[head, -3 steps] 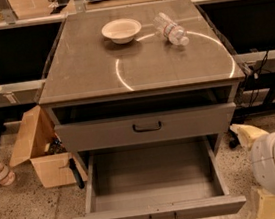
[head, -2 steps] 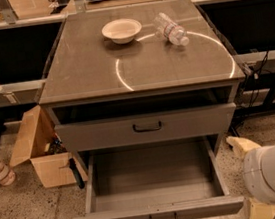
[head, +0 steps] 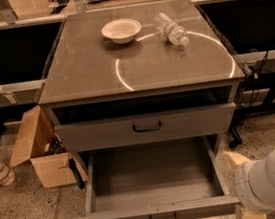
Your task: Close middle drawer
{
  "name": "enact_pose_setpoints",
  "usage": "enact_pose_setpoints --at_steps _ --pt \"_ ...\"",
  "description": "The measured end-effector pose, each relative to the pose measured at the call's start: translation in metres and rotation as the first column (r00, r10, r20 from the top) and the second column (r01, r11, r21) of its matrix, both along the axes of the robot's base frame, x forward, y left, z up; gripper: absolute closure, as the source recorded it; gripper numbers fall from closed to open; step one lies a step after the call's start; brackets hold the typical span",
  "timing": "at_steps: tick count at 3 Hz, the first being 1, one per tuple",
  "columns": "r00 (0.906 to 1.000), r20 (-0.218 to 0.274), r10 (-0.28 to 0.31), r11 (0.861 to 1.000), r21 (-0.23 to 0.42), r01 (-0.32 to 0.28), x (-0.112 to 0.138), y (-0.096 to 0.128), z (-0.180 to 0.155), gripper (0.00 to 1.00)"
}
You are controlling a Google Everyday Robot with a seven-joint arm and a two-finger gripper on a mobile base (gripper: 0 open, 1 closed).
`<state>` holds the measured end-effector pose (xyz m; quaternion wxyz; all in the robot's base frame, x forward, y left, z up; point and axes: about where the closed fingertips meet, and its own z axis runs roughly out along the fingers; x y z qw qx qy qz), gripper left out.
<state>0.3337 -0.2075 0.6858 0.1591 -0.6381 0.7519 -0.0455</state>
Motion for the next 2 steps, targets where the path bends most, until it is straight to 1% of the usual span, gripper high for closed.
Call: enact_pose_setpoints --at_steps 1,2 --pt "0.9995 -0.029 0.011 1.0 0.008 -0.011 -0.008 0.004 -0.022 0.0" --pt "0.9974 -0.071 0.014 1.0 0.006 -0.014 -0.017 0.008 -0.048 0.0"
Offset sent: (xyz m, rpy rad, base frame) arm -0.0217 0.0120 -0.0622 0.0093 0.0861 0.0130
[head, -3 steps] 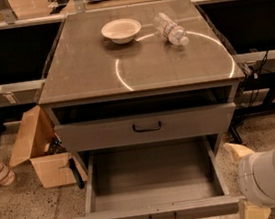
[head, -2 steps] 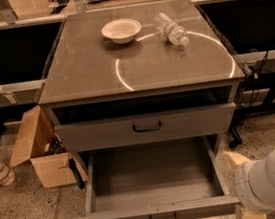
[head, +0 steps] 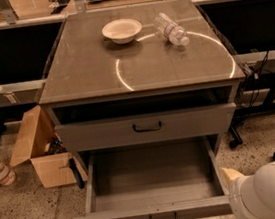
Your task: Close middle drawer
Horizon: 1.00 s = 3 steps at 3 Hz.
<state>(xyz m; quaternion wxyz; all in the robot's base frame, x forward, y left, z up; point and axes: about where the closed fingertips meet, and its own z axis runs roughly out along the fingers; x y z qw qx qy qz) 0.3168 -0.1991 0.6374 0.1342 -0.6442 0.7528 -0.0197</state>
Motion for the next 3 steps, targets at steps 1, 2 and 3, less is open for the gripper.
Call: enact_pose_setpoints --at_steps 1,2,3 --pt "0.9993 -0.038 -0.008 1.0 -0.007 0.008 -0.006 0.001 -0.017 0.0" --pt "0.993 -0.113 -0.033 0.999 -0.03 0.03 -0.014 -0.002 -0.05 0.0" --pt "0.993 -0.113 -0.034 0.999 -0.03 0.031 -0.014 -0.002 -0.05 0.0"
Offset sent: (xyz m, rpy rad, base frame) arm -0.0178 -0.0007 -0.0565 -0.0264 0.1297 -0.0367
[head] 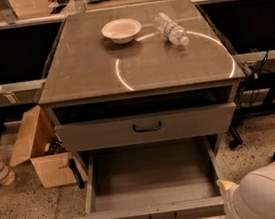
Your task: Close middle drawer
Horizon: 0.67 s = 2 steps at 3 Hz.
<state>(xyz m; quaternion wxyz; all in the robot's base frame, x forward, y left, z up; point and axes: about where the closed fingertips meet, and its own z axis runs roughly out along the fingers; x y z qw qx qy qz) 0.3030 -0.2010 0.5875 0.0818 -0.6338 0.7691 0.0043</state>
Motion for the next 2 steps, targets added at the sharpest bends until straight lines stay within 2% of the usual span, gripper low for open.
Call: enact_pose_setpoints --at_steps 1,2 --pt "1.0 0.0 0.0 1.0 0.0 0.0 0.0 0.0 0.0 0.18" --pt "1.0 0.002 -0.003 1.0 0.0 0.003 0.0012 -0.0002 -0.0029 0.49"
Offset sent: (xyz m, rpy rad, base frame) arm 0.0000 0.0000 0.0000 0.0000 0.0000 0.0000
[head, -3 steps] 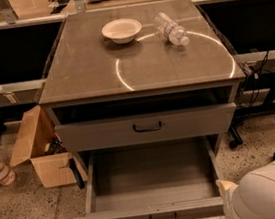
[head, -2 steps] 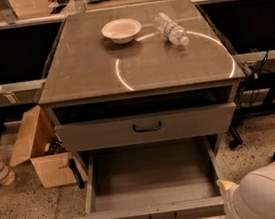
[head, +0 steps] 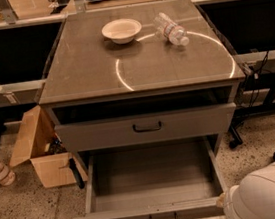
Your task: Close middle drawer
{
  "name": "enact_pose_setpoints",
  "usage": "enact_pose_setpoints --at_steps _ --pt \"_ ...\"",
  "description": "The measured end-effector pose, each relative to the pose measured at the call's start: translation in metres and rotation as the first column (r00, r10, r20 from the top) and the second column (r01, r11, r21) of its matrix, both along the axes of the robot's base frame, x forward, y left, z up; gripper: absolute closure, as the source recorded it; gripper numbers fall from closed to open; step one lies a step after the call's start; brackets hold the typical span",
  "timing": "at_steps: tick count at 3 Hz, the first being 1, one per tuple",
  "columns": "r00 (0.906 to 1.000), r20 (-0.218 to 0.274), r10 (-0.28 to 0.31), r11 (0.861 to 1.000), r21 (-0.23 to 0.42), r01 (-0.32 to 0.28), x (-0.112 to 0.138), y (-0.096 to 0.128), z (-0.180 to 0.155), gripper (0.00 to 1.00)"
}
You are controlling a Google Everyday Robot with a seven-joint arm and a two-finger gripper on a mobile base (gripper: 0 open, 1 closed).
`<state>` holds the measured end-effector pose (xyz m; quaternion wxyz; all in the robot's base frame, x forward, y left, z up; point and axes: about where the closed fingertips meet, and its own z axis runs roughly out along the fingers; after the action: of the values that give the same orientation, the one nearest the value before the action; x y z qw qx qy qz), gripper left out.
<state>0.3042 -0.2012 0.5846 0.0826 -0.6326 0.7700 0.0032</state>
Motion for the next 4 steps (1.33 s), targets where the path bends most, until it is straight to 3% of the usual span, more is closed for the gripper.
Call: enact_pose_setpoints --at_steps 1,2,4 --pt "0.9999 0.007 -0.009 1.0 -0.001 0.009 0.004 -0.001 -0.008 0.72" --pt "0.9997 0.013 -0.023 1.0 0.01 0.023 0.013 -0.001 -0.048 1.0" --pt "0.9988 0.015 -0.046 0.999 0.021 0.045 0.024 0.0 -0.092 1.0"
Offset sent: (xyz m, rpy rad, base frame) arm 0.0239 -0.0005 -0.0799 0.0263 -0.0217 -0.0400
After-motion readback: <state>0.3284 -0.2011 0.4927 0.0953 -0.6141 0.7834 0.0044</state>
